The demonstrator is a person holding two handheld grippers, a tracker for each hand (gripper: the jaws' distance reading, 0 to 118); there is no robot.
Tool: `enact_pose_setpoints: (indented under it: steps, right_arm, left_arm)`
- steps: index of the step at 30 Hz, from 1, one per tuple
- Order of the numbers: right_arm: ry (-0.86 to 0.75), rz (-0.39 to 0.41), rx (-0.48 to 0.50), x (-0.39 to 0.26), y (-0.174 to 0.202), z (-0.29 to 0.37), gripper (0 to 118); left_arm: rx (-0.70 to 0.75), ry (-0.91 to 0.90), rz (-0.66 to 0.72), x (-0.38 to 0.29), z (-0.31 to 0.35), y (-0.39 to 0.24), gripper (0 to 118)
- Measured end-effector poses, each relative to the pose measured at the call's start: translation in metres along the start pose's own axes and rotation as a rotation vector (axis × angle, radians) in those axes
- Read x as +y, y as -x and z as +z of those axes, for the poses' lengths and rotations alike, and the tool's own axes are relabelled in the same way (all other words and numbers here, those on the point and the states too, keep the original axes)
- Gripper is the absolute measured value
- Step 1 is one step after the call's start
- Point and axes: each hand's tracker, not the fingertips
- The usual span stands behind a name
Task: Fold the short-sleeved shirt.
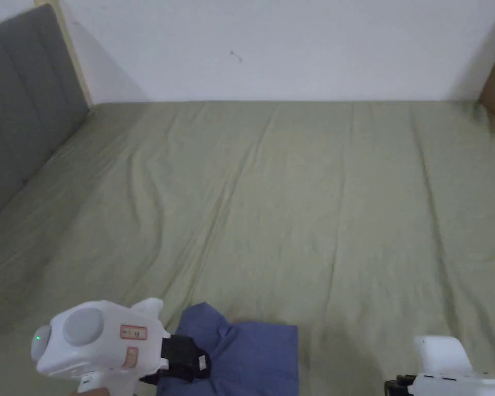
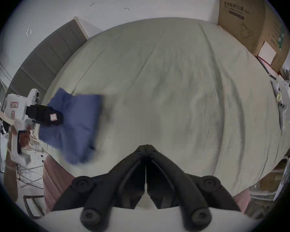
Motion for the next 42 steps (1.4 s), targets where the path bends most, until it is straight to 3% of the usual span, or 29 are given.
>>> enact_pose_setpoints:
  steps: [6,11,12,13,14,15,17,20,21,22,24,25,28,31,39,42]
  right_arm:
    - [0.038,-0.007,0.006,-0.005,0.005,-0.011,0]
    - [0.052,-0.002,0.009,-0.007,0.008,-0.013,0]
    - [0.053,-0.002,0.009,-0.007,0.008,-0.014,0]
    - [0.056,-0.004,0.007,-0.007,0.008,-0.015,0]
    - [0.058,-0.007,0.005,-0.007,0.008,-0.015,0]
    - [0.061,-0.009,0.004,-0.007,0.007,-0.015,0]
    - [0.064,-0.007,0.003,-0.008,0.006,-0.015,0]
    - [0.062,-0.011,-0.004,-0.008,0.003,-0.014,0]
    - [0.059,-0.016,-0.005,-0.008,0.002,-0.013,0]
    - [0.052,-0.02,-0.002,-0.008,0.001,-0.012,0]
    - [0.041,-0.027,0.005,-0.008,0.0,-0.009,0]
    - [0.036,-0.031,0.007,-0.008,0.0,-0.007,0]
    - [0.021,-0.028,0.018,-0.008,0.001,-0.002,0]
    - [0.005,-0.029,0.029,-0.009,0.001,0.005,0]
    - [-0.081,-0.009,0.032,-0.009,-0.002,0.039,0]
    - [-0.164,-0.023,0.0,-0.003,-0.002,0.056,0]
  left_arm:
    - [0.481,0.004,-0.11,0.034,0.068,0.073,28]
    - [0.955,0.058,-0.261,0.044,0.085,0.104,32]
    - [0.972,0.058,-0.228,0.045,0.085,0.113,45]
    - [1.015,0.062,-0.197,0.042,0.088,0.118,74]
    - [1.012,0.077,-0.176,0.04,0.088,0.124,91]
    - [1.036,0.072,-0.17,0.038,0.089,0.127,100]
    - [1.068,0.028,-0.162,0.034,0.1,0.122,104]
    - [0.969,-0.036,-0.146,0.026,0.111,0.104,103]
    - [0.952,-0.062,-0.146,0.026,0.117,0.097,99]
    - [0.915,-0.097,-0.149,0.022,0.121,0.085,76]
    - [0.798,-0.168,-0.151,0.011,0.127,0.058,11]
    - [0.726,-0.188,-0.15,0.007,0.129,0.044,0]
    - [0.562,-0.283,-0.167,-0.017,0.122,0.0,0]
    - [0.487,-0.329,-0.193,-0.035,0.111,-0.042,0]
    - [0.461,-0.416,-0.29,-0.067,0.093,-0.129,0]
    - [0.618,-0.574,-0.362,-0.085,0.097,-0.166,0]
